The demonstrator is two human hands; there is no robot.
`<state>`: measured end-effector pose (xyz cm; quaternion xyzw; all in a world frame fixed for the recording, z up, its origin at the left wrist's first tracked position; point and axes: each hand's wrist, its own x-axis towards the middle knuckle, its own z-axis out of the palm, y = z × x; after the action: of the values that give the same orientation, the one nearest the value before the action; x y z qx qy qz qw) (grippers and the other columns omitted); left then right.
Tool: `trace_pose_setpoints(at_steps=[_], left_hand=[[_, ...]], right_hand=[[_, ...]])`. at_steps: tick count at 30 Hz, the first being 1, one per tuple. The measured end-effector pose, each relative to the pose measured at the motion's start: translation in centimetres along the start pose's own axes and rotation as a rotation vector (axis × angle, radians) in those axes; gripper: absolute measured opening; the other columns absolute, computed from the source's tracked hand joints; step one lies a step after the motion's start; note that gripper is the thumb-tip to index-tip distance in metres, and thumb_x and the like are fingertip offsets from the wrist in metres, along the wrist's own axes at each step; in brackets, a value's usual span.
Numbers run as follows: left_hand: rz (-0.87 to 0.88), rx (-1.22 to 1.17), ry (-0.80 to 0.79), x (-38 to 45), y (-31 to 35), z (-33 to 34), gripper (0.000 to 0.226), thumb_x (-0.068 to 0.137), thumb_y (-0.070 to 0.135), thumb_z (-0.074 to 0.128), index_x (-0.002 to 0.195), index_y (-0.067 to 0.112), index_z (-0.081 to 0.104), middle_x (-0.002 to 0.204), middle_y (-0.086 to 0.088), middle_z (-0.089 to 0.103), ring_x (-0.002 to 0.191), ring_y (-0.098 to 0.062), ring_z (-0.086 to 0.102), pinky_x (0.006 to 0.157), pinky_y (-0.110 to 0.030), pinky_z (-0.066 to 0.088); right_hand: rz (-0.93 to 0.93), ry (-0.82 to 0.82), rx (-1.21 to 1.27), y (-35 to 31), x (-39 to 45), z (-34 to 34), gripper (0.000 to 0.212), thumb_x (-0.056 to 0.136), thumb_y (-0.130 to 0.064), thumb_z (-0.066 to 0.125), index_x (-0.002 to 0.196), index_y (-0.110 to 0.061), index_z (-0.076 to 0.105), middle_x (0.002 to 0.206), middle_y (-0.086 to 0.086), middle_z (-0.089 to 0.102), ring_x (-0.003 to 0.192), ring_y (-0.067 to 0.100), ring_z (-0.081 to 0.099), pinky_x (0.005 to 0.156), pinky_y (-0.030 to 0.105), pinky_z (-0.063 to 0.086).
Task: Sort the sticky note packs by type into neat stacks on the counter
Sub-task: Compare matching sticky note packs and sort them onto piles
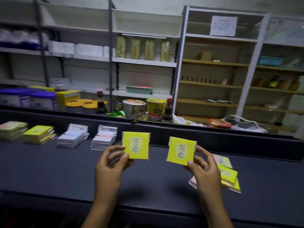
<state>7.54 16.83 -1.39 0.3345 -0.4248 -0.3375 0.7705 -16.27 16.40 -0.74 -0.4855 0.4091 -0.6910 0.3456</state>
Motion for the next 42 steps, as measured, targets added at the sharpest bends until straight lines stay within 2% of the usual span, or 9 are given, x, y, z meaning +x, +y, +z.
trace_pose_setpoints(at_steps=[7,12,16,21,26,30,37,42], left_hand=[[0.033,0.134,0.115,-2.5,4.0,-5.5,0.014,0.089,0.007,0.067,0.095,0.017,0.074,0.092,-0.007,0.077,0.082,-0.025,0.075,0.069,-0.023,0.059],[0.053,0.179,0.179,-2.8,6.8,-8.7,0.014,0.089,0.008,0.068,0.100,0.015,0.074,0.094,-0.001,0.077,0.081,-0.026,0.075,0.068,-0.020,0.058],[0.044,0.200,0.209,-2.9,8.6,-11.8,0.017,0.089,0.011,0.069,0.103,0.018,0.075,0.096,0.002,0.077,0.082,-0.022,0.075,0.069,-0.020,0.059],[0.068,0.214,0.251,-1.9,11.0,-17.7,0.020,0.087,0.012,0.070,0.105,0.020,0.075,0.096,0.002,0.077,0.082,-0.022,0.076,0.069,-0.021,0.059],[0.089,0.237,0.247,-0.2,13.5,-24.6,0.020,0.086,0.014,0.071,0.104,0.022,0.076,0.094,0.001,0.078,0.081,-0.022,0.076,0.067,-0.020,0.058],[0.106,0.267,0.234,1.8,15.5,-30.8,0.023,0.085,0.019,0.072,0.105,0.029,0.077,0.094,0.001,0.078,0.085,-0.019,0.076,0.069,-0.018,0.058],[0.090,0.295,0.208,4.3,17.0,-39.0,0.027,0.085,0.021,0.072,0.109,0.033,0.075,0.106,0.003,0.076,0.095,-0.017,0.074,0.080,-0.032,0.061],[0.077,0.281,0.219,6.0,16.7,-42.0,0.028,0.086,0.018,0.071,0.109,0.035,0.075,0.106,0.004,0.075,0.096,-0.017,0.073,0.076,-0.030,0.062]], right_hand=[[0.033,-0.125,0.056,0.2,-3.3,4.2,0.054,0.090,0.009,0.062,0.131,-0.025,0.054,0.116,0.015,0.065,0.105,0.024,0.068,0.072,0.023,0.060],[-0.041,-0.189,0.024,-0.9,-5.0,7.3,0.054,0.090,0.004,0.065,0.121,-0.038,0.057,0.112,0.006,0.067,0.098,0.003,0.069,0.070,0.020,0.059],[-0.101,-0.232,0.022,-1.3,-6.4,10.7,0.049,0.091,0.004,0.064,0.118,-0.037,0.060,0.104,0.000,0.072,0.099,0.010,0.070,0.075,0.023,0.060],[-0.117,-0.304,0.026,-1.1,-9.1,16.5,0.042,0.093,0.000,0.063,0.112,-0.038,0.063,0.107,-0.007,0.072,0.101,0.009,0.070,0.077,0.022,0.060],[-0.114,-0.296,0.065,-0.4,-12.4,23.5,0.035,0.093,0.002,0.062,0.111,-0.028,0.067,0.108,-0.005,0.072,0.100,0.010,0.070,0.075,0.023,0.059],[-0.105,-0.310,0.079,0.0,-15.2,29.9,0.037,0.093,0.001,0.063,0.109,-0.032,0.069,0.108,-0.006,0.072,0.101,0.010,0.070,0.075,0.025,0.060],[-0.093,-0.304,0.064,0.8,-18.2,37.4,0.036,0.093,-0.001,0.063,0.109,-0.033,0.068,0.109,-0.006,0.072,0.101,0.009,0.070,0.076,0.025,0.060],[-0.092,-0.326,0.031,1.7,-18.1,40.8,0.035,0.093,-0.002,0.064,0.110,-0.032,0.068,0.106,-0.012,0.073,0.101,0.008,0.070,0.074,0.023,0.060]])
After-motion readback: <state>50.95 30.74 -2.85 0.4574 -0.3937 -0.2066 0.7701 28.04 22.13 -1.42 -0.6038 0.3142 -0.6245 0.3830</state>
